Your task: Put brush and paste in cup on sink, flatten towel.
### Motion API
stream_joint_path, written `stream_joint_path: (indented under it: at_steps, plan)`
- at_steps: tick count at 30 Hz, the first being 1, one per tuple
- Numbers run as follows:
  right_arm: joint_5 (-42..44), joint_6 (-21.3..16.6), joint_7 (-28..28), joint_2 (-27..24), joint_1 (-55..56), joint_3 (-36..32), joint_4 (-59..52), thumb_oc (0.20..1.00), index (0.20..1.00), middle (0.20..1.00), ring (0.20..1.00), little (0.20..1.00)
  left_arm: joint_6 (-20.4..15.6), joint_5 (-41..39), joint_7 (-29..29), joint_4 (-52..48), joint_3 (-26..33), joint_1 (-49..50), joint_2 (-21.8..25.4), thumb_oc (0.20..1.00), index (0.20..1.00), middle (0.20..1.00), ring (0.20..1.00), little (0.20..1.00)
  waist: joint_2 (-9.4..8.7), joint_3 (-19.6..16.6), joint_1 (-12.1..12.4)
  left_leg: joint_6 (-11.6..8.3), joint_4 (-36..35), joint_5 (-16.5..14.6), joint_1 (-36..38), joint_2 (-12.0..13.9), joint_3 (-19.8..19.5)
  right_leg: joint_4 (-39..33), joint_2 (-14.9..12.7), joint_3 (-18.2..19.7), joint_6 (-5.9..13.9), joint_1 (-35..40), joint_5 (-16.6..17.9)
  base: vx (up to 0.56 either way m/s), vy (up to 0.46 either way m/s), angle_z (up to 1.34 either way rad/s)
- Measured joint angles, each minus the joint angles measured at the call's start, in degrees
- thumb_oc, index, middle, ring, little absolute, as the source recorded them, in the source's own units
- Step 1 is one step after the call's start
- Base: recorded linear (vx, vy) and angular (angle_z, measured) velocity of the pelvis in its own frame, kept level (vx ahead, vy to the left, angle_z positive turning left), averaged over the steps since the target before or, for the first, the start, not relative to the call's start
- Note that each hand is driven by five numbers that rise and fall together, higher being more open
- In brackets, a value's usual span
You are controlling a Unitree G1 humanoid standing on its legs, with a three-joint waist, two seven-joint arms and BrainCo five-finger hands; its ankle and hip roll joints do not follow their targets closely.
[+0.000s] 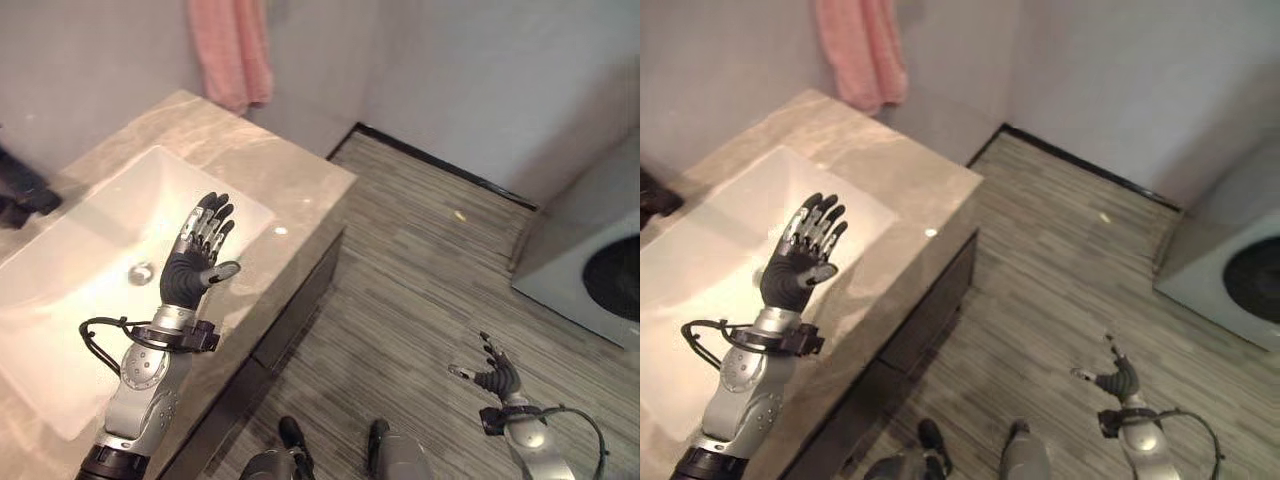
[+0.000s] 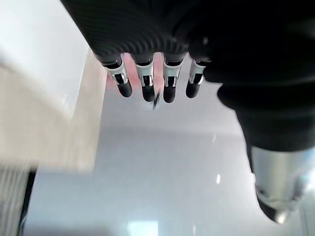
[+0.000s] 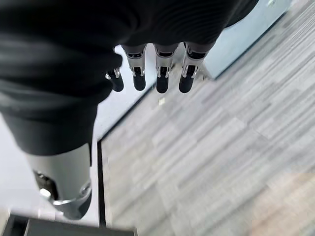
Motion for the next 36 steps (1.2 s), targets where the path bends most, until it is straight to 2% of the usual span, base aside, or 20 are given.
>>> stream_joint_path:
  at_steps: [1, 2, 3, 5, 6, 9, 11, 12, 13, 14, 15, 16, 18, 22, 28, 29, 30, 32, 33, 36]
  plan:
    - [-0.1, 0.1, -0.1, 0.0, 0.1, 0.0, 0.1, 1.0, 1.0, 1.0, 1.0, 1.0, 0.3, 0.1, -0.1, 0.3, -0.2, 0.1, -0.2, 1.0, 1.0, 1.0, 1.0, 1.0, -0.49, -0.3, -0.7, -1.22, 0.0, -0.3, 0.1, -0.2, -0.1, -2.8, 0.5, 0.3, -1.02, 0.8, -0.4, 0.09, -0.221, -1.04]
    - [-0.1, 0.1, -0.1, -0.1, 0.2, -0.1, 0.1, 1.0, 1.0, 1.0, 1.0, 1.0, 0.3, 0.2, -0.2, 1.5, -0.8, 1.2, -0.7, 1.0, 1.0, 1.0, 1.0, 1.0, 0.53, -0.9, -0.9, -2.78, -0.1, 0.0, 0.2, 0.5, -1.2, -5.3, 2.4, 2.5, -1.59, 0.7, 0.9, -0.04, -0.27, -0.93]
    - [-0.1, 0.1, 0.0, 0.0, 0.5, -0.1, 0.0, 1.0, 1.0, 1.0, 1.0, 1.0, 0.5, 0.4, -0.2, 2.7, -1.0, 1.9, -0.8, 1.0, 1.0, 1.0, 1.0, 1.0, 0.87, -1.2, -0.5, -2.37, 0.2, 0.1, 0.5, 0.6, -1.5, -6.0, 3.3, 4.2, -2.09, 1.0, 1.5, 0.03, -0.174, -0.95]
    - [-0.1, 0.1, 0.0, 0.1, 1.8, -0.2, 0.2, 1.0, 1.0, 1.0, 1.0, 1.0, 1.3, 0.7, -0.3, 6.1, -2.1, 2.1, -1.0, 1.0, 1.0, 1.0, 1.0, 1.0, 1.43, -2.1, -1.7, -2.67, 1.2, 0.3, 0.4, 1.9, -3.7, -7.9, 4.8, 5.4, -2.76, 2.0, 2.2, -0.04, -0.216, -0.5]
    - [-0.1, 0.1, 0.0, -0.2, 3.4, -0.1, 0.6, 1.0, 1.0, 1.0, 1.0, 1.0, 1.5, 0.8, -0.2, 8.9, -2.3, 1.8, -1.5, 1.0, 1.0, 1.0, 1.0, 1.0, 1.51, -2.5, -3.0, -2.68, 2.4, 0.3, -0.3, 2.7, -6.7, -8.2, 5.7, 5.5, -3.25, 2.0, 2.6, -0.08, -0.322, -0.31]
    - [0.3, 0.3, 0.0, -0.6, 4.5, 0.8, 2.5, 1.0, 1.0, 1.0, 1.0, 1.0, 2.0, 2.3, 0.2, 15.2, -4.0, 0.8, -3.3, 1.0, 1.0, 1.0, 1.0, 1.0, 1.47, -2.5, -3.9, -2.99, 3.4, 0.6, -0.2, 4.2, -11.0, -9.3, 7.8, 7.6, -4.55, 2.0, 2.9, 0.01, -0.16, -0.39]
    - [0.5, 0.5, 0.0, -1.1, 3.7, 2.7, 3.2, 1.0, 1.0, 1.0, 1.0, 1.0, 3.3, 2.7, 0.3, 17.3, -6.0, 0.6, -3.7, 1.0, 1.0, 1.0, 1.0, 1.0, 0.69, -2.6, -3.1, -3.1, 6.9, 0.6, -1.6, 3.9, -19.6, -9.9, 8.3, 10.0, -5.91, 2.3, 3.6, 0.04, -0.134, -0.47]
    - [0.6, 0.6, -0.1, -1.5, 2.3, 4.6, 4.5, 1.0, 1.0, 1.0, 1.0, 1.0, 2.6, 3.3, 0.5, 19.3, -6.4, 0.6, -4.2, 1.0, 1.0, 1.0, 1.0, 1.0, -0.48, -2.3, -2.5, -1.75, 10.6, -2.5, -3.5, 1.4, -29.1, -9.9, 7.7, 12.8, -7.5, 2.1, 3.4, 0.07, -0.102, -1.37]
    - [0.4, 0.7, 0.5, -2.1, -0.2, 7.0, 5.4, 1.0, 1.0, 1.0, 1.0, 1.0, 3.3, 4.3, 1.1, 24.2, -6.6, 0.6, -5.8, 1.0, 1.0, 1.0, 1.0, 1.0, -1.06, -2.9, 0.8, -3.68, 9.9, -4.3, -4.0, -3.3, -37.9, -10.2, 6.7, 17.4, -7.19, 0.7, 4.5, 0.04, 0.001, -1.28]
    - [0.4, 0.3, 0.4, -2.1, -0.5, 6.6, 5.5, 1.0, 1.0, 1.0, 1.0, 1.0, 3.4, 4.9, 1.4, 26.1, -6.7, 0.8, -6.4, 1.0, 1.0, 1.0, 1.0, 1.0, 0.05, -3.2, 0.6, -3.66, 8.8, -3.6, -4.7, -3.2, -36.8, -10.9, 7.2, 17.3, -6.38, 1.1, 5.0, 0.03, 0.03, -0.98]
    - [0.4, 0.0, 0.3, -2.6, -0.8, 6.5, 6.2, 1.0, 1.0, 1.0, 1.0, 1.0, 3.5, 5.7, 2.0, 30.5, -7.0, 0.7, -8.1, 1.0, 1.0, 1.0, 1.0, 1.0, 2.87, -3.9, -0.8, -3.27, 6.0, 1.2, -5.2, -2.0, -34.8, -12.1, 9.0, 16.0, -5.75, 2.3, 5.4, -0.01, 0.057, 0.1]
    - [0.4, 0.2, 0.2, -1.9, -1.3, 6.5, 8.7, 1.0, 1.0, 1.0, 1.0, 1.0, 3.6, 6.5, 2.5, 33.9, -7.3, 0.4, -8.7, 1.0, 1.0, 1.0, 1.0, 1.0, 3.57, -4.1, -1.2, -3.8, 5.6, 0.5, -4.5, -1.4, -33.9, -12.1, 9.5, 15.8, -5.29, 3.1, 4.9, 0.0, 0.064, 0.19]
    - [0.4, 0.7, 0.0, -1.3, -1.2, 7.0, 11.2, 1.0, 1.0, 1.0, 1.0, 1.0, 4.1, 7.1, 4.8, 39.6, -7.9, -0.5, -10.1, 1.0, 1.0, 1.0, 1.0, 1.0, 3.15, -4.3, -1.5, -4.13, 5.2, 0.1, -4.1, -2.5, -35.0, -10.2, 9.1, 16.2, -4.97, 1.6, 3.4, 0.06, 0.076, 0.05]
    - [0.5, 1.3, -0.1, 0.8, -2.3, 6.8, 16.8, 1.0, 1.0, 1.0, 1.0, 1.0, 4.9, 11.4, 7.3, 49.0, -7.8, 1.2, -11.9, 1.0, 1.0, 1.0, 1.0, 1.0, 2.84, -4.2, -0.9, -3.36, 0.5, 0.6, -0.6, -3.6, -32.8, -10.3, 8.2, 19.5, -4.13, 1.5, 3.7, 0.1, 0.137, -0.36]
    - [1.6, 2.1, 0.0, 2.5, -0.9, 6.5, 19.2, 1.0, 1.0, 1.0, 1.0, 1.0, 5.4, 14.3, 8.5, 49.2, -7.5, 2.7, -12.0, 1.0, 1.0, 1.0, 1.0, 1.0, 3.16, -4.0, -0.9, -1.19, -1.8, 1.5, 0.8, -4.5, -31.4, -9.8, 7.2, 20.9, -2.85, 1.5, 4.3, 0.1, 0.149, -0.15]
    - [2.0, 2.1, 0.1, 2.6, -1.0, 6.2, 19.2, 1.0, 1.0, 1.0, 1.0, 1.0, 5.4, 15.8, 8.6, 49.1, -7.6, 2.4, -12.0, 1.0, 1.0, 1.0, 1.0, 1.0, 3.6, -3.3, -0.7, -0.29, -1.8, 0.9, 1.1, -4.8, -31.6, -5.0, 7.5, 21.0, -2.09, -0.5, 3.9, 0.06, 0.133, -0.06]
    - [2.8, 2.1, 0.1, 2.6, -2.2, 5.9, 19.1, 1.0, 1.0, 1.0, 1.0, 1.0, 5.4, 16.2, 8.6, 49.0, -7.7, 2.3, -12.0, 1.0, 1.0, 1.0, 1.0, 1.0, 4.53, -2.7, -0.9, 0.02, -1.9, 1.3, 1.3, -3.7, -31.6, 1.1, 8.3, 20.6, -1.0, -3.7, 3.2, 0.06, 0.131, -0.05]
    - [3.0, 1.8, 0.1, 3.0, -2.1, 5.7, 19.2, 1.0, 1.0, 1.0, 1.0, 1.0, 5.4, 16.5, 8.8, 49.1, -7.6, 1.7, -11.8, 1.0, 1.0, 1.0, 1.0, 1.0, 4.17, -2.3, -0.7, 0.61, -1.9, 0.5, 1.8, -4.9, -31.8, 7.2, 8.2, 20.7, 0.35, -6.1, 2.8, 0.07, 0.102, -0.08]
    - [3.9, 1.9, 0.2, 3.3, -3.5, 5.5, 18.4, 1.0, 1.0, 1.0, 1.0, 1.0, 5.5, 16.6, 8.9, 49.4, -7.5, 1.8, -11.6, 1.0, 1.0, 1.0, 1.0, 1.0, 4.37, -1.3, -0.6, 1.17, -1.7, 0.8, 2.2, -4.4, -31.6, 16.2, 8.0, 19.2, 1.87, -10.6, 2.0, 0.13, 0.056, -0.04]
    - [4.0, 1.7, 0.2, 3.9, -3.3, 5.4, 18.5, 1.0, 1.0, 1.0, 1.0, 1.0, 5.7, 18.2, 8.9, 49.7, -7.7, 2.6, -12.1, 1.0, 1.0, 1.0, 1.0, 1.0, 3.59, -1.2, -0.9, 2.39, -1.6, -0.1, 3.2, -5.0, -31.9, 23.4, 8.3, 17.4, 0.04, -14.9, -0.1, 0.33, 0.031, -0.05]
